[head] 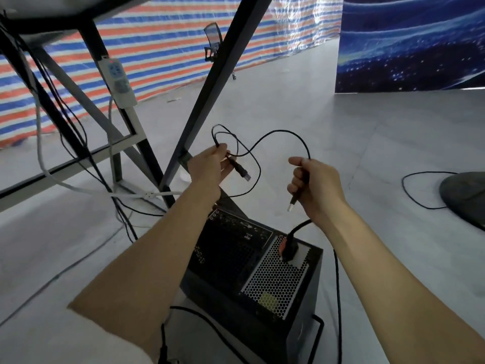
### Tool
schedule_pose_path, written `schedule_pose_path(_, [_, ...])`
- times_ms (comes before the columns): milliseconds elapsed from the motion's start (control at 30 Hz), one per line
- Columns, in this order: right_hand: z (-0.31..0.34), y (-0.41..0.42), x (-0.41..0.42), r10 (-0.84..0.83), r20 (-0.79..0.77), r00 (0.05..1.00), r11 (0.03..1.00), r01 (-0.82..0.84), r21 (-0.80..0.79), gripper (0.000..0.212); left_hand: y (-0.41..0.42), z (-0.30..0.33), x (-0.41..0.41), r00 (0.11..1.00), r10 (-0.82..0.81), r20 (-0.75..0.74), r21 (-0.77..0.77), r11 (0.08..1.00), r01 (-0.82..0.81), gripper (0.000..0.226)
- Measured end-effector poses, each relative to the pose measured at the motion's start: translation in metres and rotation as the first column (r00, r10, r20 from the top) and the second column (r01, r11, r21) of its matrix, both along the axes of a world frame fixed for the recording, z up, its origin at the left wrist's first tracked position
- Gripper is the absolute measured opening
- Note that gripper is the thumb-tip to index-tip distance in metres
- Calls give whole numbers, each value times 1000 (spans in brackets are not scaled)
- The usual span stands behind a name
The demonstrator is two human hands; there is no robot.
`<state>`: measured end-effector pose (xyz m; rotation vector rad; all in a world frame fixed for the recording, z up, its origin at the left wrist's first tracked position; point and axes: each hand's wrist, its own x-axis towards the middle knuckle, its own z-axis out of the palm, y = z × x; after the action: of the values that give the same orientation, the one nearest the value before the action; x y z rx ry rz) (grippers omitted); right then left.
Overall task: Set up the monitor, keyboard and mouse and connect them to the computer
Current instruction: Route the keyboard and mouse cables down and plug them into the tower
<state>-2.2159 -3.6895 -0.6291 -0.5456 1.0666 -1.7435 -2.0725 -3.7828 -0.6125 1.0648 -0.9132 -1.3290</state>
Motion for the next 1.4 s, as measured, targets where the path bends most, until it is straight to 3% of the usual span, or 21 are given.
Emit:
schedule_pose_path(100, [4, -9, -10, -45, -187, 981, 999, 39, -35, 26, -14, 15, -7, 972, 184, 145, -297, 945, -134, 19])
schedule_pose_path(167, [-4, -12, -12, -54, -452, 890, 998, 61, 1, 25, -17, 10, 0, 888, 308, 341, -426, 893, -146, 16])
schedule_pose_path(267, [-20, -20, -14, 25, -778, 627, 999, 20, 48, 26, -21, -14, 22, 732, 267, 626, -323, 944, -67, 16])
schedule_pose_path(367, [-29, -29, -11, 206, -912, 355, 975, 4, 222, 32, -18, -38, 44, 623, 142, 769, -166, 986, -20, 19])
schedule_pose_path(433, [-27, -33, -12, 280, -891, 357, 953, 6, 301, 35, -15, -46, 51, 640, 78, 764, -91, 996, -12, 19])
schedule_pose_path(500, [-22, -34, -13, 306, -843, 443, 941, -9, 337, 34, -13, -47, 56, 647, 26, 762, -42, 999, 9, 19])
schedule_pose_path(600, [-20, -35, -10, 244, -771, 588, 960, -32, 280, 30, -11, -43, 57, 744, -33, 668, 48, 999, 1, 18])
schedule_pose_path(667, [-20, -36, -4, 226, -768, 600, 970, -66, 234, 27, -8, -39, 56, 849, -63, 525, 150, 988, -19, 18])
schedule_pose_path(767, [-17, -34, 8, 141, -872, 468, 986, -143, 82, 26, 3, -33, 59, 944, -236, 230, 377, 916, 137, 21])
schedule_pose_path(833, [-11, -28, 14, 13, -920, 393, 976, -203, -73, 23, 13, -26, 61, 916, -394, 75, 459, 829, 319, 25])
schedule_pose_path(900, [-1, -22, 20, -101, -940, 326, 950, -248, -188, 22, 19, -18, 57, 902, -418, -112, 446, 790, 421, 36])
schedule_pose_path(967, [7, -18, 25, -174, -942, 289, 928, -273, -255, 22, 21, -7, 50, 898, -329, -293, 385, 819, 426, 30])
schedule_pose_path(1033, [12, -13, 28, -217, -929, 300, 923, -247, -296, 22, 21, 2, 45, 906, -232, -355, 330, 875, 354, 24])
schedule_pose_path(1100, [14, -9, 27, -224, -914, 339, 938, -179, -296, 22, 21, 8, 47, 956, -166, -243, 257, 939, 228, 25])
schedule_pose_path(1200, [13, -4, 22, -204, -929, 309, 964, -103, -246, 23, 29, 14, 61, 988, 46, 150, 60, 997, -55, 11])
schedule_pose_path(1267, [11, 1, 22, -139, -957, 253, 979, -111, -171, 24, 37, 20, 73, 911, 243, 333, -129, 969, -212, 17])
schedule_pose_path(1400, [16, 10, 39, -39, -973, 229, 973, -214, -90, 23, 50, 40, 91, 756, 544, 365, -360, 831, -424, 27])
